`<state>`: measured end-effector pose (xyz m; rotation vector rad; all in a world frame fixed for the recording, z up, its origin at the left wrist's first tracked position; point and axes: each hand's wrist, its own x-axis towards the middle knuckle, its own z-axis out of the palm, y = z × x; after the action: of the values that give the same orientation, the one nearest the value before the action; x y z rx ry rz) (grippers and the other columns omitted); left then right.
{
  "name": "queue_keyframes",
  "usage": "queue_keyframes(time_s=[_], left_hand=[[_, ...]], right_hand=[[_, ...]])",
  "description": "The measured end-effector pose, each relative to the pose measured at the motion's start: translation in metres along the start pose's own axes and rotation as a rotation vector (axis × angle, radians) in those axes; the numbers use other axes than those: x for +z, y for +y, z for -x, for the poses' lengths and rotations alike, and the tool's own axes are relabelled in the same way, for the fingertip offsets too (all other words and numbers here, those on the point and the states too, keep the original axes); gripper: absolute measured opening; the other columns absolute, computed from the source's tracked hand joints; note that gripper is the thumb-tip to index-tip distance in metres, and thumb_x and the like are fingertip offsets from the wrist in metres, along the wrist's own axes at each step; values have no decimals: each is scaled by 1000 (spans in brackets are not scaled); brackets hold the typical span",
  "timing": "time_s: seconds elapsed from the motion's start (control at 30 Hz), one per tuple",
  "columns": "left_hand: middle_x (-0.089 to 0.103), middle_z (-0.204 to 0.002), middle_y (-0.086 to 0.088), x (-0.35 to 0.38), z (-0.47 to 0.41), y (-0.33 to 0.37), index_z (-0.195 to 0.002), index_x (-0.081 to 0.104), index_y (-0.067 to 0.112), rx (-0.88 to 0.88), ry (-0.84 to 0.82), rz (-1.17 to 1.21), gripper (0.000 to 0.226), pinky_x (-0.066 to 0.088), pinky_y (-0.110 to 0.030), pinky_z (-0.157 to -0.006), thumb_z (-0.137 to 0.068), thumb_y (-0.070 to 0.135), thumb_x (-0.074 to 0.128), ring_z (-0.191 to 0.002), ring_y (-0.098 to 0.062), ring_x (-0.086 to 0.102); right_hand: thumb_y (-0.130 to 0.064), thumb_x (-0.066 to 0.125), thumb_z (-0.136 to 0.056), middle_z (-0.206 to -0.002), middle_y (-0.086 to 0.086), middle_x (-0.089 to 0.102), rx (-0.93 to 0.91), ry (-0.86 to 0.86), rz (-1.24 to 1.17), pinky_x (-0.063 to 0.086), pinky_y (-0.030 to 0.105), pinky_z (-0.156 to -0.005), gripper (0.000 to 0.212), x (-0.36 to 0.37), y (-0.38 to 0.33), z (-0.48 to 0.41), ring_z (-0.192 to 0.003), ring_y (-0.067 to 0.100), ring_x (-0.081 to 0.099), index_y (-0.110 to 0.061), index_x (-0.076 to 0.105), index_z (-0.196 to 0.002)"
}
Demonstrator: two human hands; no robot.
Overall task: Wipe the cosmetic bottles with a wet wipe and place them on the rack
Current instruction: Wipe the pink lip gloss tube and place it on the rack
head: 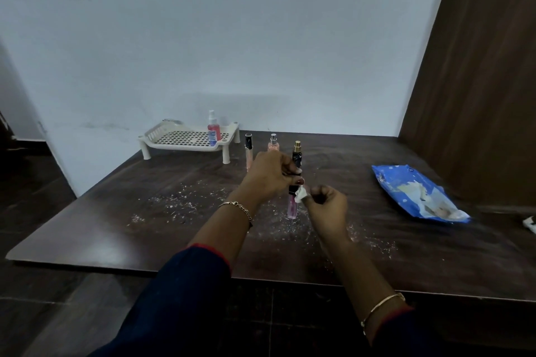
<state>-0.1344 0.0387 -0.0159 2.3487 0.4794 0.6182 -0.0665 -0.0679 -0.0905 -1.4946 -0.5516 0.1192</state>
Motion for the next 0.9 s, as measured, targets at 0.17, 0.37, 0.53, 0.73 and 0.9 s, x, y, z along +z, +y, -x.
queue_keyframes(time_s=[0.17,0.37,0.53,0.73,0.9], left_hand=[[73,-88,-3,1,0,-1,-89,73,9,-12,0,2,20,41,-1,-64,-72,17,80,-67,3,58],[73,-89,-4,0,-2,-1,-88,72,7,-20,-18,7,18,44,1,-61,-73,14,79,-67,4,59],[73,-88,-4,-1,-2,0,-87,72,7,-10,-26,-2,17,47,-4,-63,-73,13,79,-67,2,60],[74,-85,-2,0,-1,0,-85,74,8,4,-5,-32,17,45,-3,-62,-71,16,81,-65,2,61],[74,-86,-1,-2,-2,0,-85,74,12,10,-2,-53,17,50,-16,-76,-72,19,81,-72,-3,63]], right_hand=[[-2,67,-80,-73,16,66,-43,27,151,52,41,-65,6,1,16,1,-67,30,61,1,64,-75],[7,60,-79,-74,-4,65,-176,-189,469,46,18,-58,17,-17,1,2,-64,6,58,-6,71,-82],[0,68,-79,-69,-1,64,-133,-124,450,43,17,-56,10,-30,-2,-10,-59,0,53,-6,67,-72],[2,70,-76,-65,8,61,-130,-104,302,46,29,-62,21,-10,-5,-10,-62,14,55,-8,57,-63],[-6,74,-78,-61,-7,63,-162,-157,399,53,23,-61,26,-14,11,-6,-58,0,60,-17,60,-58]])
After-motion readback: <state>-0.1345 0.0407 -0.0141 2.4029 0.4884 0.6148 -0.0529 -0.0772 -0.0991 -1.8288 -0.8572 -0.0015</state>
